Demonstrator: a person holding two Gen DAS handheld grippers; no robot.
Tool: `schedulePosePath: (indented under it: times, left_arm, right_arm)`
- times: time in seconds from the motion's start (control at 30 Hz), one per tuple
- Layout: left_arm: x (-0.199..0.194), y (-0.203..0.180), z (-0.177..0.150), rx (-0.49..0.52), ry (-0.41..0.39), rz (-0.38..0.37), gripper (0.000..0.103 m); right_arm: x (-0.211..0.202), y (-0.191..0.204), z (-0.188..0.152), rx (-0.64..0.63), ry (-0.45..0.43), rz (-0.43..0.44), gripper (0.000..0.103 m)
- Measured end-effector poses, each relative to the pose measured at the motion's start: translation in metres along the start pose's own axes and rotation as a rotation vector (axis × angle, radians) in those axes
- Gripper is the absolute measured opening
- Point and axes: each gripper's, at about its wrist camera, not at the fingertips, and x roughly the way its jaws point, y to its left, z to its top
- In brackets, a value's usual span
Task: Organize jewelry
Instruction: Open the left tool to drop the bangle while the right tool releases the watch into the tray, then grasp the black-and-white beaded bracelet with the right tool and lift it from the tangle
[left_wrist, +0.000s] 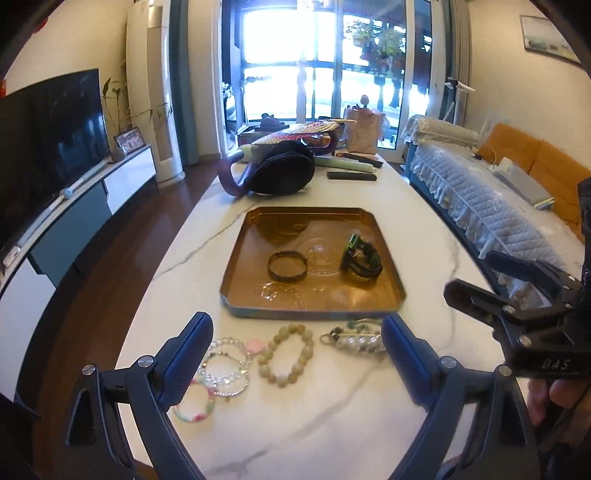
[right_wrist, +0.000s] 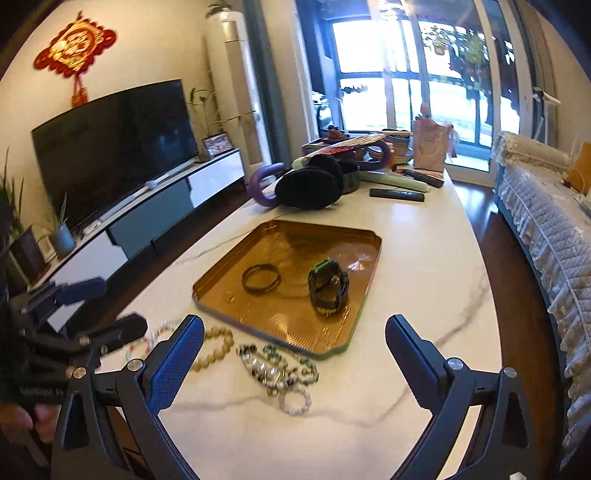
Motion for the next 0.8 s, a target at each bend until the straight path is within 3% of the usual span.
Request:
schedulePosePath:
  times: [0.07, 0.2, 0.33, 0.4, 0.47, 0.53, 0.57, 0.67, 0.8]
  left_arm:
    - [0.006, 0.001, -0.009, -0.002, -0.003, 0.035, 0.092]
    - [0.034, 0.001, -0.027, -0.011, 0.100, -0.047, 0.089]
    - [0.054, 0.000, -0.040, 0.000, 0.162, -0.086, 0.079]
    - [0.060, -0.001, -0.044, -0.001, 0.182, -0.108, 0.075]
    - [0.072, 0.001, -0.050, -0.012, 0.222, -0.137, 0.056]
    - [0.085, 0.002, -0.054, -0.030, 0.276, -0.176, 0.042]
    - [0.086, 0.001, -0.054, -0.023, 0.255, -0.174, 0.040]
    - [0.091, -0.001, -0.050, -0.018, 0.264, -0.195, 0.035]
    - [0.099, -0.001, -0.049, -0.014, 0.266, -0.188, 0.035]
  right_arm:
    - [0.004, 0.002, -0.010, -0.018, 0.015, 0.007, 0.087]
    - [0.018, 0.002, -0.030, -0.050, 0.064, 0.040, 0.076]
    - [0.036, 0.006, -0.044, -0.100, 0.131, 0.051, 0.054]
    - [0.045, 0.007, -0.050, -0.122, 0.160, 0.055, 0.048]
    - [0.052, 0.008, -0.055, -0.131, 0.182, 0.066, 0.041]
    - [0.061, 0.008, -0.058, -0.127, 0.207, 0.101, 0.034]
    - [0.063, 0.009, -0.058, -0.123, 0.208, 0.115, 0.030]
    - [0.069, 0.015, -0.059, -0.126, 0.199, 0.170, 0.024]
    - [0.079, 0.034, -0.059, -0.204, 0.198, 0.168, 0.020]
